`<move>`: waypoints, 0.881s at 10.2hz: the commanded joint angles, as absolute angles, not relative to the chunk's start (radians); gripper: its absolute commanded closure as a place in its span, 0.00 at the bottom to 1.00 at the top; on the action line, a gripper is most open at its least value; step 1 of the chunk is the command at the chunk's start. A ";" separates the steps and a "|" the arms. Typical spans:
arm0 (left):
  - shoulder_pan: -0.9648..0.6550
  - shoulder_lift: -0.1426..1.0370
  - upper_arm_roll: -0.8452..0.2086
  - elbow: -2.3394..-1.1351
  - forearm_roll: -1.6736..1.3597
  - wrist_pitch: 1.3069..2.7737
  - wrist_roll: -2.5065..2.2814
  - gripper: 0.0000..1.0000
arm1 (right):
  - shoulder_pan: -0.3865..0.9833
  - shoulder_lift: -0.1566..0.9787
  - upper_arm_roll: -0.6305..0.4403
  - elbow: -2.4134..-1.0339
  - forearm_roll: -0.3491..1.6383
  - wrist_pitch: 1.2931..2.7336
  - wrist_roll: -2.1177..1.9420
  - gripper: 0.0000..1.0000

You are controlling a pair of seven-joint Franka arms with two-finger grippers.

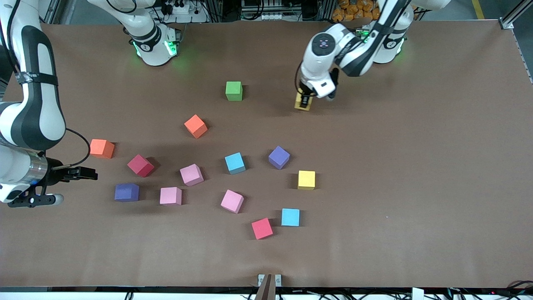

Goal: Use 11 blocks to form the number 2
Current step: 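Lift the yellow cube and carry it beside the green cube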

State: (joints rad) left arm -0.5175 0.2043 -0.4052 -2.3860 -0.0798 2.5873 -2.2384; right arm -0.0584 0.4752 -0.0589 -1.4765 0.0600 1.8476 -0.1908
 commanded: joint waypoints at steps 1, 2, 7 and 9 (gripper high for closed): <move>-0.563 0.331 -0.405 -2.205 -0.101 2.536 -2.336 0.87 | -0.064 0.468 -0.058 -1.483 0.077 1.847 -0.210 0.00; -0.590 0.372 -0.405 -2.138 -0.100 2.502 -2.373 0.87 | -0.064 0.468 -0.058 -1.483 0.077 1.847 -0.210 0.00; -0.682 0.520 -0.399 -1.949 -0.063 2.474 -2.527 0.87 | -0.078 0.474 -0.060 -1.483 0.078 1.850 -0.238 0.00; -0.701 0.561 -0.400 -1.914 0.015 2.474 -2.612 0.87 | -0.080 0.476 -0.060 -1.483 0.078 1.851 -0.238 0.00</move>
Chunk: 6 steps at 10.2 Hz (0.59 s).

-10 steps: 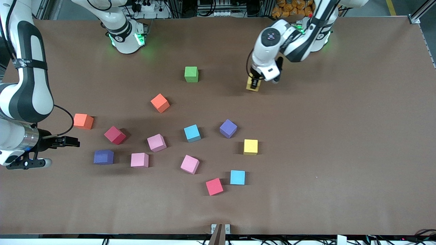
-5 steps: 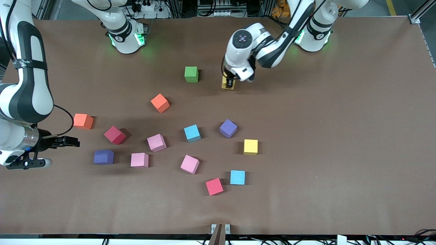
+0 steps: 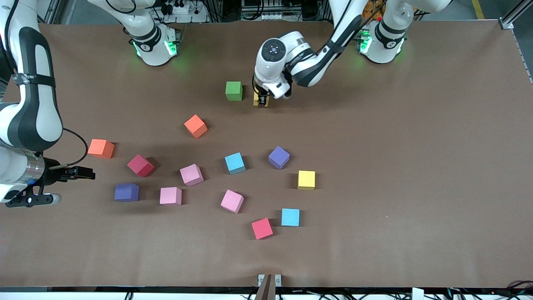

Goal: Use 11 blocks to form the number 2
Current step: 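Lift the yellow cube and carry it beside the green cube, then lower the yellow cube onto the table against the green cube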

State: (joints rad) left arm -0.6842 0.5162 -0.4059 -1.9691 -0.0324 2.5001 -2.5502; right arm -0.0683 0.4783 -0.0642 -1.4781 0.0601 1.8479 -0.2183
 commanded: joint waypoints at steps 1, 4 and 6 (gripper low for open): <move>-0.718 0.586 -0.400 -1.892 0.029 2.474 -2.644 0.87 | -0.080 0.476 -0.060 -1.483 0.078 1.852 -0.238 0.00; -0.730 0.611 -0.400 -1.861 0.052 2.474 -2.701 0.87 | -0.080 0.476 -0.060 -1.483 0.078 1.852 -0.238 0.00; -0.741 0.611 -0.400 -1.861 0.054 2.474 -2.704 0.87 | -0.080 0.476 -0.060 -1.483 0.078 1.852 -0.239 0.00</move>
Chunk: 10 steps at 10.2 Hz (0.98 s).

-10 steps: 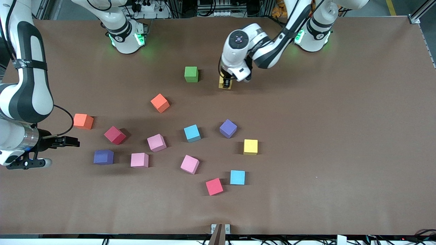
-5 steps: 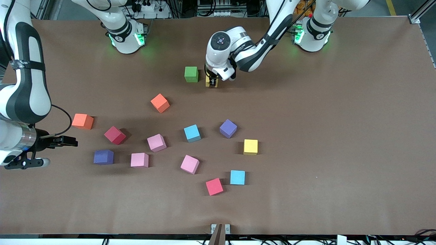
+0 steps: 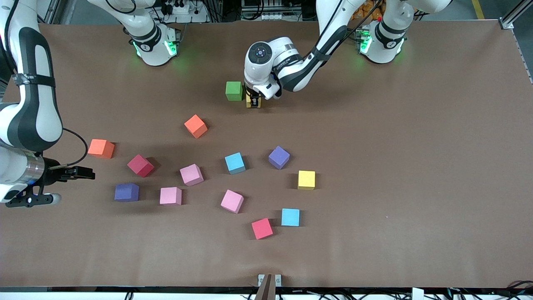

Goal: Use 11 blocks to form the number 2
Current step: 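Lower the yellow cube onto the table against the green cube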

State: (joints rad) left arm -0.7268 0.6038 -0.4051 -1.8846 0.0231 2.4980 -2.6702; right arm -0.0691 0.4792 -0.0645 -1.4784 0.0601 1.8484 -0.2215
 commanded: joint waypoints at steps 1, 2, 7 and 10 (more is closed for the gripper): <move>-0.749 0.612 -0.402 -1.861 0.052 2.474 -2.704 0.87 | -0.080 0.476 -0.060 -1.483 0.078 1.852 -0.239 0.00; -0.750 0.612 -0.403 -1.861 0.054 2.474 -2.709 0.87 | -0.081 0.476 -0.060 -1.483 0.078 1.853 -0.239 0.00; -0.756 0.627 -0.410 -1.852 0.112 2.474 -2.778 0.87 | -0.081 0.477 -0.061 -1.483 0.078 1.853 -0.239 0.00; -0.762 0.629 -0.411 -1.839 0.118 2.474 -2.798 0.87 | -0.092 0.479 -0.060 -1.483 0.080 1.855 -0.252 0.00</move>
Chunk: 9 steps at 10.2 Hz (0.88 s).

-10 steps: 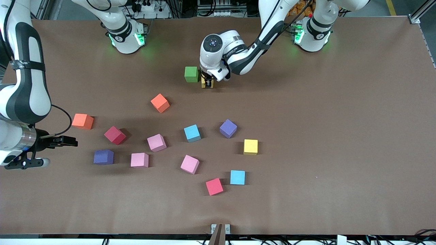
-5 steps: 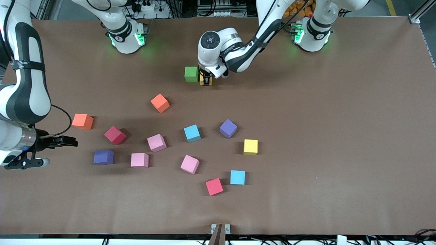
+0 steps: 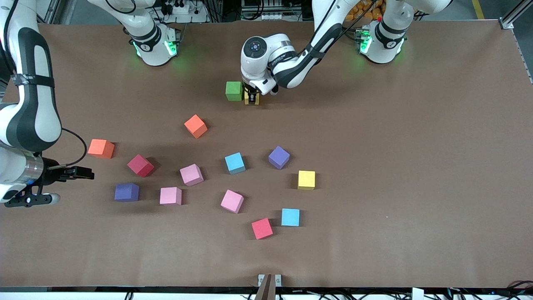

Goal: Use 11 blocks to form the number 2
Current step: 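Lower the yellow cube onto the table against the green cube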

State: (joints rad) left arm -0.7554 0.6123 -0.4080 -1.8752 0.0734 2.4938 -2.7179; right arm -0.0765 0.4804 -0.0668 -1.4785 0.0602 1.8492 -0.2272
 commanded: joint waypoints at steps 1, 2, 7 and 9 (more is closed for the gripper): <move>-0.762 0.638 -0.420 -1.826 0.117 2.474 -2.799 0.87 | -0.092 0.479 -0.061 -1.483 0.080 1.855 -0.252 0.00; -0.764 0.641 -0.423 -1.821 0.117 2.474 -2.800 0.87 | -0.092 0.479 -0.061 -1.483 0.080 1.855 -0.252 0.00; -0.776 0.649 -0.423 -1.822 0.118 2.474 -2.804 0.86 | -0.092 0.479 -0.061 -1.483 0.080 1.855 -0.252 0.00; -0.778 0.650 -0.423 -1.822 0.118 2.474 -2.810 0.86 | -0.092 0.479 -0.061 -1.483 0.080 1.855 -0.252 0.00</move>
